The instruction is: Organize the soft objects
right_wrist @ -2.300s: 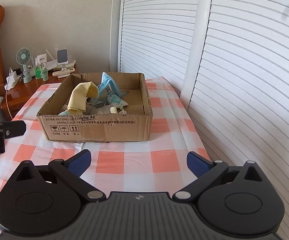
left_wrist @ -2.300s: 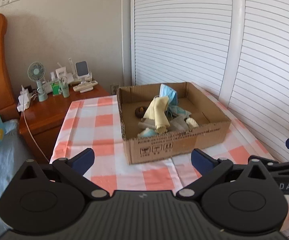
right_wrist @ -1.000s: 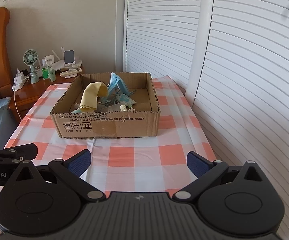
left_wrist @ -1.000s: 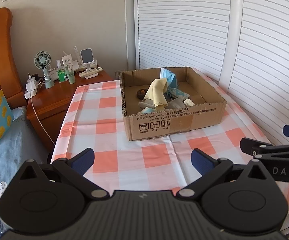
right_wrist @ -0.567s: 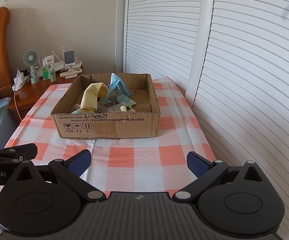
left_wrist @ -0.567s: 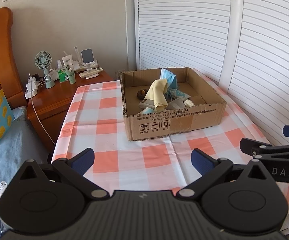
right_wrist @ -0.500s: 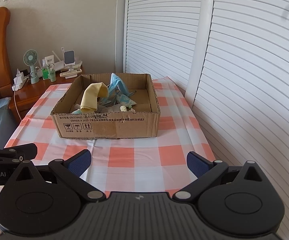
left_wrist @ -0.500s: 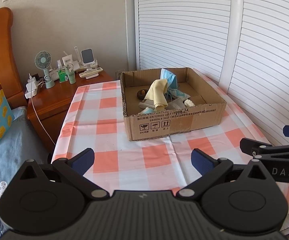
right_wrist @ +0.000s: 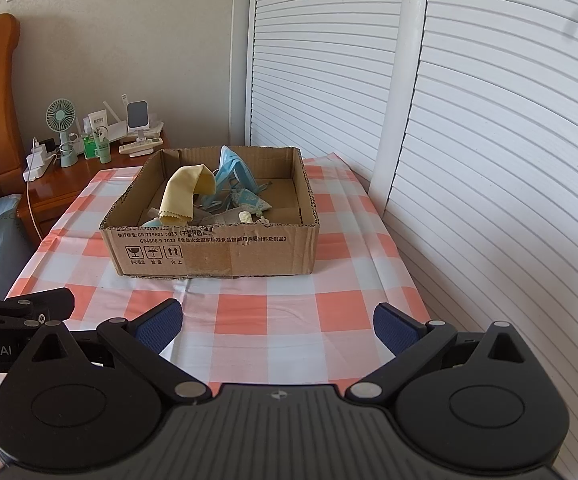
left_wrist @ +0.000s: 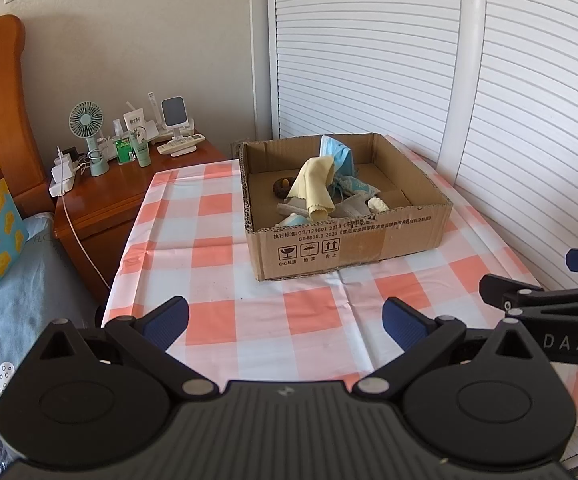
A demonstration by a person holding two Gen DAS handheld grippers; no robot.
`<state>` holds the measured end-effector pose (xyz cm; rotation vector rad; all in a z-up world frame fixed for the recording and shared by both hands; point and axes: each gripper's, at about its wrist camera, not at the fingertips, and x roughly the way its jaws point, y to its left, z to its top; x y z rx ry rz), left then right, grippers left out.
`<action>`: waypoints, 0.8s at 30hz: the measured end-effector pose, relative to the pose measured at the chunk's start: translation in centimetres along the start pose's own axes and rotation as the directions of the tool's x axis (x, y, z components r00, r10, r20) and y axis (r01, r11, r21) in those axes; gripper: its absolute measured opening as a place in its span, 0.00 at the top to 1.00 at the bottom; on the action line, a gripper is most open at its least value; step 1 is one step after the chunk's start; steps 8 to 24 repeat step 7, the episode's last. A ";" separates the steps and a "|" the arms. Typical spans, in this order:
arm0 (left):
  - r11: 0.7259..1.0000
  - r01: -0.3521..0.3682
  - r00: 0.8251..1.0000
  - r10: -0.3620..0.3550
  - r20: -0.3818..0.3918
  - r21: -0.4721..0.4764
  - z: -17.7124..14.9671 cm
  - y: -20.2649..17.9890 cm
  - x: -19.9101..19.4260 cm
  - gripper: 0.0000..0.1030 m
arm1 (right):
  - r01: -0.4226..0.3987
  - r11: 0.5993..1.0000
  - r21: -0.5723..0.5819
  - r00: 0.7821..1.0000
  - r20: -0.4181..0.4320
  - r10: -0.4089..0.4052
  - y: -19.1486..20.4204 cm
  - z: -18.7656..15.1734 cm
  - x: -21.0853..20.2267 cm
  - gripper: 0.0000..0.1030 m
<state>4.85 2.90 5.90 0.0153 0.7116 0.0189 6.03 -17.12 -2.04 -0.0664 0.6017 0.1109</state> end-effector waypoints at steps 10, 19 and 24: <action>1.000 0.003 1.000 -0.003 -0.001 0.000 -0.1 0.0 0.0 0.01 | 0.001 1.000 -0.001 1.000 0.000 -0.001 0.0 0.0 0.0 0.00; 1.000 0.003 1.000 -0.003 -0.001 0.000 -0.1 0.0 0.0 0.01 | 0.001 1.000 -0.001 1.000 0.000 -0.001 0.0 0.0 0.0 0.00; 1.000 0.003 1.000 -0.003 -0.001 0.000 -0.1 0.0 0.0 0.01 | 0.001 1.000 -0.001 1.000 0.000 -0.001 0.0 0.0 0.0 0.00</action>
